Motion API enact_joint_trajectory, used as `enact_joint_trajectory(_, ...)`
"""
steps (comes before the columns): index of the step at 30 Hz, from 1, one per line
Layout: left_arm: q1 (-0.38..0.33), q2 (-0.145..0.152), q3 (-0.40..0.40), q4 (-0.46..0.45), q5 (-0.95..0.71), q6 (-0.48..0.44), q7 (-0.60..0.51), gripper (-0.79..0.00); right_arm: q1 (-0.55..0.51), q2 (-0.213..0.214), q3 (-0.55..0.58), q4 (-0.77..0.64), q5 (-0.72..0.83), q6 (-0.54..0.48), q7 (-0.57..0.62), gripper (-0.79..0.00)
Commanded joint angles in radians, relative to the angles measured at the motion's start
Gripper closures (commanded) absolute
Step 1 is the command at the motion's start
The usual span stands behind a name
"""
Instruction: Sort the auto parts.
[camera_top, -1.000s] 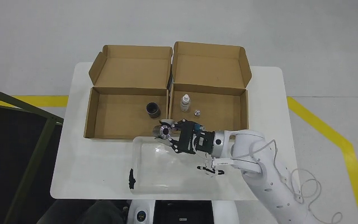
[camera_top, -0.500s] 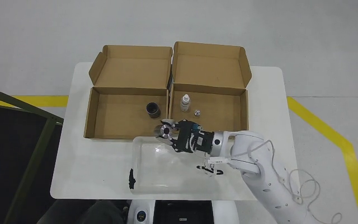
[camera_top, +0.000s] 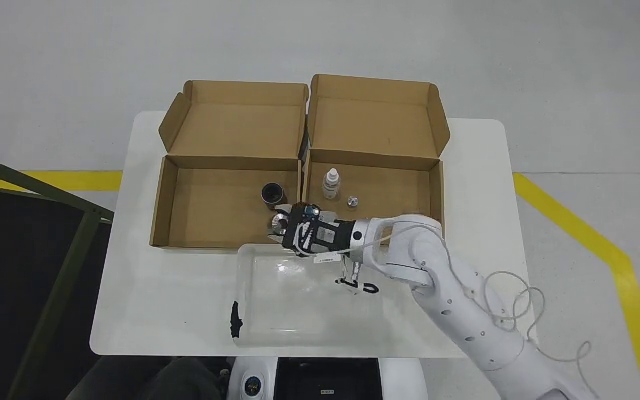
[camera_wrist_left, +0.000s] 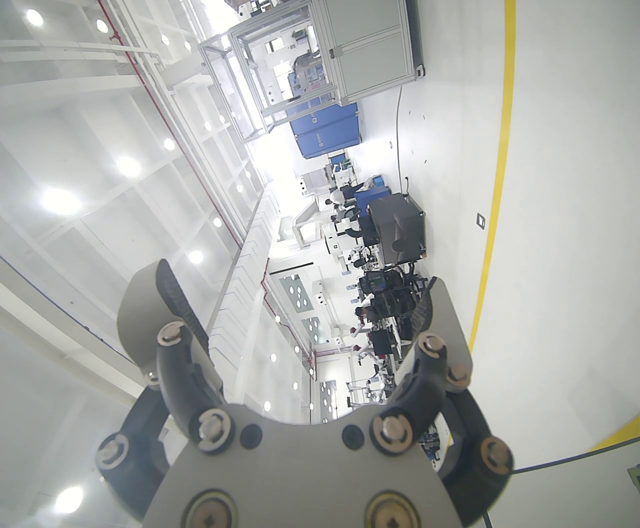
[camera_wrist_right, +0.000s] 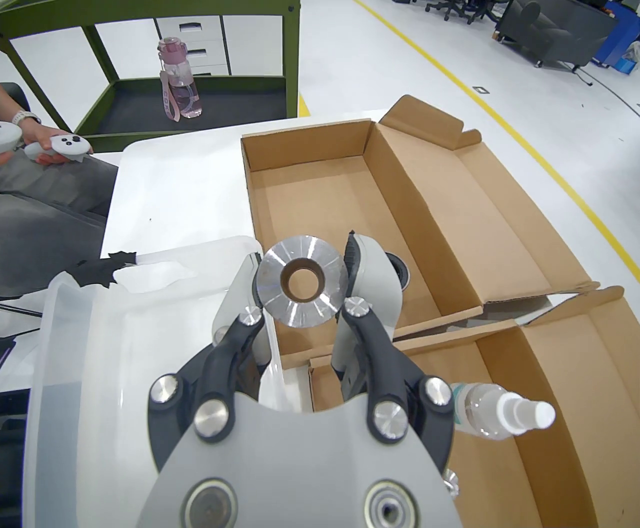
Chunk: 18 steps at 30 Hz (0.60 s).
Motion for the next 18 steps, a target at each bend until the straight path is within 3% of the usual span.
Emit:
enact_joint_trajectory(1,0.000,0.000,0.000,0.000,0.000,0.000,0.000,-0.785,0.031,-0.008,-0.023,0.025,0.004,0.010,0.013,0.000)
enact_joint_trajectory(18,0.000,0.000,0.000,0.000,0.000,0.000,0.000,-0.785,0.255,-0.085,-0.178,0.239,0.064,0.024,0.133,0.000)
